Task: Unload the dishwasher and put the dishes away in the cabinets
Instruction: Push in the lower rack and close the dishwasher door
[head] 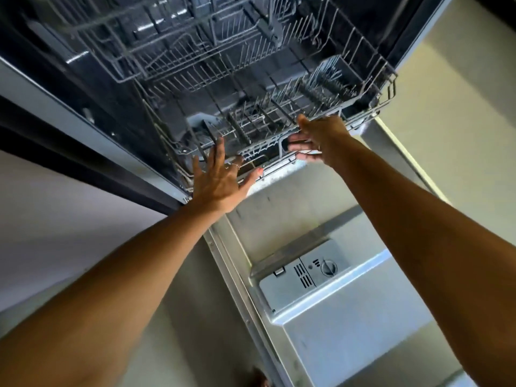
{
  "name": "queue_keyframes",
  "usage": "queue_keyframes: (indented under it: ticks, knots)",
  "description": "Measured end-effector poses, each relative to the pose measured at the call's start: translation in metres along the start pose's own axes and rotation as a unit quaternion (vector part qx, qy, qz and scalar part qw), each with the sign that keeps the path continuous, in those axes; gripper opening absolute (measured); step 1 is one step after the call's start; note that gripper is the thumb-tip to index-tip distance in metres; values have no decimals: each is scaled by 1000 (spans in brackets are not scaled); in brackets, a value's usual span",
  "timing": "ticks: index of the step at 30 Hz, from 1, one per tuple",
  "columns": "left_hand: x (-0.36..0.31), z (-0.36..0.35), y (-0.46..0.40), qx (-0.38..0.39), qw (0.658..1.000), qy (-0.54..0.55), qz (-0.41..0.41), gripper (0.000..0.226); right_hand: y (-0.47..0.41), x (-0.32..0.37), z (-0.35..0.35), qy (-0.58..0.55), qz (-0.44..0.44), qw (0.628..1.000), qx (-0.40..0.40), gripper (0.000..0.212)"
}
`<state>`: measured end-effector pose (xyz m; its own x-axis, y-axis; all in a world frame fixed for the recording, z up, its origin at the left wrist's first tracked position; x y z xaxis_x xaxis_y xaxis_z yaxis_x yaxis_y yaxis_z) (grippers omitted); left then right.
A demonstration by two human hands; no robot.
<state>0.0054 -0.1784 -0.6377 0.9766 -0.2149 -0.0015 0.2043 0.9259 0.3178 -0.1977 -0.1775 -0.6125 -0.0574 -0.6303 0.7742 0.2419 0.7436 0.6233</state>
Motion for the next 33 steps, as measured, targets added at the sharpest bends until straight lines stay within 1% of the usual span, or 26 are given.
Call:
queue_keyframes:
  ticks: [3, 5, 7, 9, 11, 13, 15, 18, 21, 24, 26, 28, 29, 31, 33]
  knots:
    - [7, -5, -12, -38, 999, -37, 8, 76, -9, 6, -6, -11, 0, 1000, 8, 21]
    - [12, -5, -21, -68, 997, -44, 5, 69, -15, 11, -11, -21, 4, 1000, 14, 21]
    - [17, -1, -30, -86, 995, -48, -1, 66, -19, 20, -18, -23, 10, 1000, 18, 24]
    - [22, 6, -41, -85, 995, -46, 6, 64, -27, 30, -27, -26, 15, 999, 13, 28]
    - [28, 12, -52, -73, 996, -47, 21, 63, -38, 36, -35, -62, 4, 998, 4, 29]
    - [28, 12, -57, -65, 996, -59, 19, 64, -47, 39, -37, -116, -11, 993, 1, 24]
    - [32, 12, -60, -66, 996, -57, 20, 65, -54, 42, -41, -130, -12, 991, 3, 20]
    - [33, 11, -62, -49, 998, -45, 20, 65, -58, 40, -43, -151, -20, 988, -37, 21]
    - [35, 7, -63, -19, 999, -31, 32, 66, -58, 42, -43, -97, 10, 992, -84, 25]
    - [39, 5, -62, 11, 998, -35, 56, 66, -54, 41, -43, 0, 22, 998, -66, 39]
    - [38, 6, -57, 18, 996, -39, 76, 67, -47, 45, -38, 87, 55, 993, -63, 44]
    - [38, 5, -48, 2, 995, -18, 94, 68, -34, 37, -26, 127, 87, 985, -82, 42]
    - [36, 4, -39, -13, 995, 4, 95, 70, -24, 26, -16, 149, 87, 981, -93, 44]
    - [26, -2, -17, -39, 996, 31, 73, 75, -6, -10, 10, 187, 61, 975, -105, 54]
    - [15, -11, 8, -64, 997, 25, 39, 81, 9, -49, 34, 198, 29, 975, -97, 55]
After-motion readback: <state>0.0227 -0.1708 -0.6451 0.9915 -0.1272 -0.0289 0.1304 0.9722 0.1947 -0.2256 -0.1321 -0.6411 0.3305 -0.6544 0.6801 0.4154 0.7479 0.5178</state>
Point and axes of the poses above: each hand's wrist, its own y-axis away from the middle knuckle, its own z-axis out of the back of the hand, x = y × z, the point moved 10 cm from there along -y, towards the middle knuckle, and after that the axes turned 3 degrees about z, right-handed, at the moved point
